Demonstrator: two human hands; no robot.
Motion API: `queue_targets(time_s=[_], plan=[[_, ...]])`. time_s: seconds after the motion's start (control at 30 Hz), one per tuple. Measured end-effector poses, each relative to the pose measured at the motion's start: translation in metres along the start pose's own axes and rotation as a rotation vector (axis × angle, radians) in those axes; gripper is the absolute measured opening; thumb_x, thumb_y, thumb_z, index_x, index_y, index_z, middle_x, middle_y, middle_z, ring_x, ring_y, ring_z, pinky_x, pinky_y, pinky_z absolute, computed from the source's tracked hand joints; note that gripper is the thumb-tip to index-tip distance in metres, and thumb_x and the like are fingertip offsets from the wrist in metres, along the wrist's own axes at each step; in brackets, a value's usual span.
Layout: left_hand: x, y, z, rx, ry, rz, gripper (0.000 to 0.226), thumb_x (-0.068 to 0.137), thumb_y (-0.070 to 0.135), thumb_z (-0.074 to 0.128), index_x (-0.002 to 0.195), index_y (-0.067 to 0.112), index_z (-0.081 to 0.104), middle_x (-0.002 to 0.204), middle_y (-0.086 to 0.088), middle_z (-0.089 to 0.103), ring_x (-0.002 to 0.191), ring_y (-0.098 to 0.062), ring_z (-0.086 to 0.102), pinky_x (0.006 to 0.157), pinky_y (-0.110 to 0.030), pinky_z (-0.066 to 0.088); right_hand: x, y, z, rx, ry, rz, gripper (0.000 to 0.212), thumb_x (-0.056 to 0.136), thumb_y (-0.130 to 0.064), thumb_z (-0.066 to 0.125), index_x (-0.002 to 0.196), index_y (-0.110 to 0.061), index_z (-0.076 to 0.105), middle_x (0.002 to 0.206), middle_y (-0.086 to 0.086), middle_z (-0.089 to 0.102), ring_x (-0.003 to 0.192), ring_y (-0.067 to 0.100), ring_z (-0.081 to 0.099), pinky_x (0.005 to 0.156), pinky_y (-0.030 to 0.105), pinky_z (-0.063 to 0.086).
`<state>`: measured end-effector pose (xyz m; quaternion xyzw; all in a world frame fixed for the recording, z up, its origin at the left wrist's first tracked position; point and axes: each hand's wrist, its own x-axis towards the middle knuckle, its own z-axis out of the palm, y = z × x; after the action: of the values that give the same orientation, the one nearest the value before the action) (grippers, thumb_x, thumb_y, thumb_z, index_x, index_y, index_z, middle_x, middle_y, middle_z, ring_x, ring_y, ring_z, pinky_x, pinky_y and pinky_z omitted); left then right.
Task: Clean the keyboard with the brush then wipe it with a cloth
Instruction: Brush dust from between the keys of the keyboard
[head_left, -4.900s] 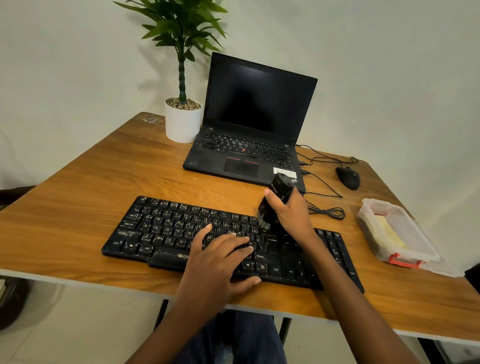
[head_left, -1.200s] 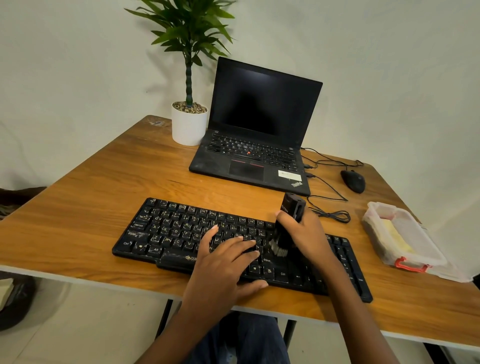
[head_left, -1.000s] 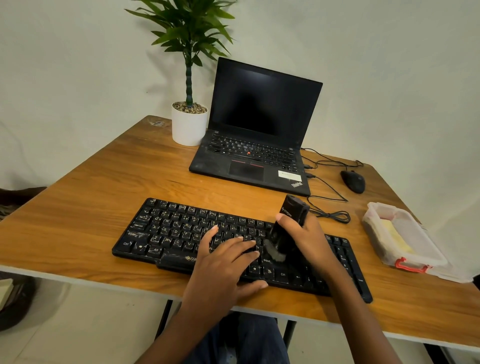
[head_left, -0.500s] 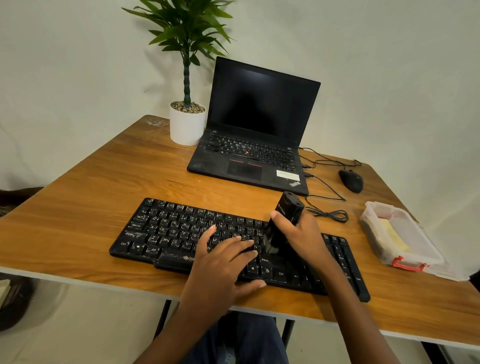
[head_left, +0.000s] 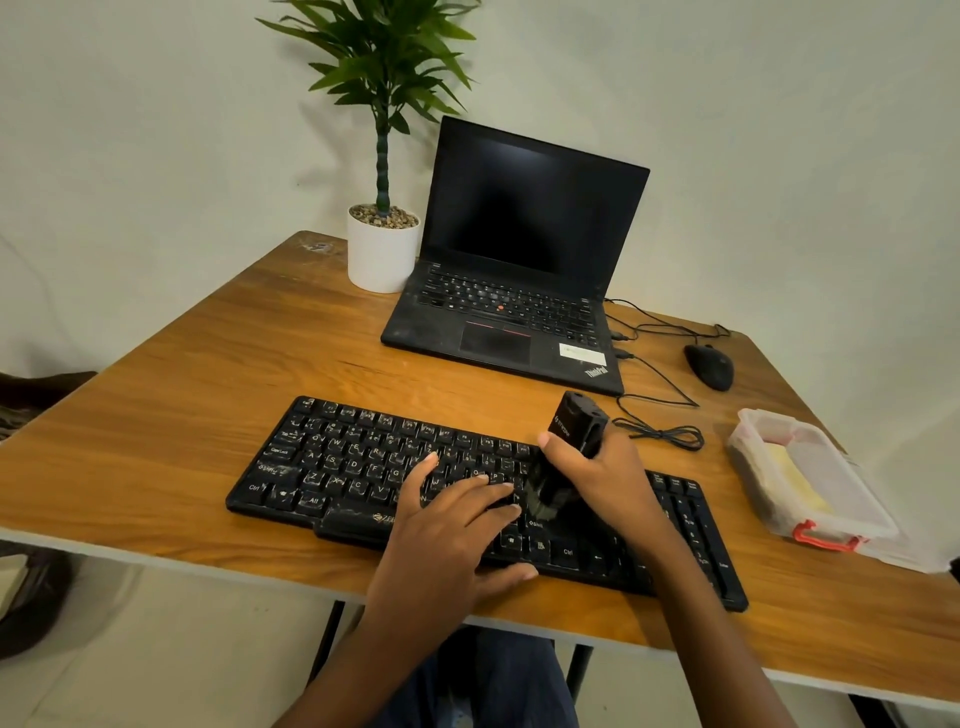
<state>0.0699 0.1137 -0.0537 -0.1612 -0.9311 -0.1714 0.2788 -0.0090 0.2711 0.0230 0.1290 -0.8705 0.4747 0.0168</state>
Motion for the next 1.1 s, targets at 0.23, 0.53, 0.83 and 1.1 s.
queue_targets(time_s=[0.23,0.53,0.83,1.1], plan=[[0.0,0.001,-0.001,-0.004,0.009,0.001,0.052,0.082,0.067,0.043,0.105,0.028,0.07,0.118,0.012,0.064,0.112,-0.006,0.059,0.109,-0.048,0.021,0.012,0.005,0.012,-0.192,0.323,-0.06,0.031,0.079,-0.041,0.063,0.088,-0.013,0.052,0.069,-0.003,0.058,0.061,0.01,0.058,0.052,0.02,0.048],[0.0,0.0,0.0,0.004,0.008,0.004,0.053,0.083,0.067,0.041,0.105,0.028,0.069,0.119,0.012,0.064,0.112,-0.007,0.058,0.108,-0.049,0.022,-0.019,-0.003,0.009,-0.062,0.275,-0.054,0.023,0.078,-0.03,0.069,0.077,-0.02,0.048,0.066,-0.003,0.055,0.058,0.002,0.055,0.051,0.014,0.044],[0.0,0.0,0.0,-0.002,0.014,0.001,0.051,0.082,0.066,0.044,0.105,0.028,0.069,0.119,0.011,0.064,0.112,-0.007,0.058,0.109,-0.049,0.021,-0.035,-0.01,0.007,-0.094,0.239,-0.078,0.02,0.079,-0.029,0.068,0.081,-0.025,0.049,0.066,-0.006,0.055,0.062,0.004,0.056,0.051,0.014,0.044],[-0.001,0.001,0.0,0.0,0.022,0.008,0.051,0.081,0.066,0.046,0.105,0.027,0.069,0.119,0.011,0.064,0.112,-0.006,0.058,0.109,-0.048,0.021,-0.046,-0.008,0.0,-0.037,0.224,-0.03,0.021,0.08,-0.023,0.068,0.075,-0.027,0.048,0.066,-0.004,0.057,0.063,-0.006,0.056,0.053,0.009,0.043]])
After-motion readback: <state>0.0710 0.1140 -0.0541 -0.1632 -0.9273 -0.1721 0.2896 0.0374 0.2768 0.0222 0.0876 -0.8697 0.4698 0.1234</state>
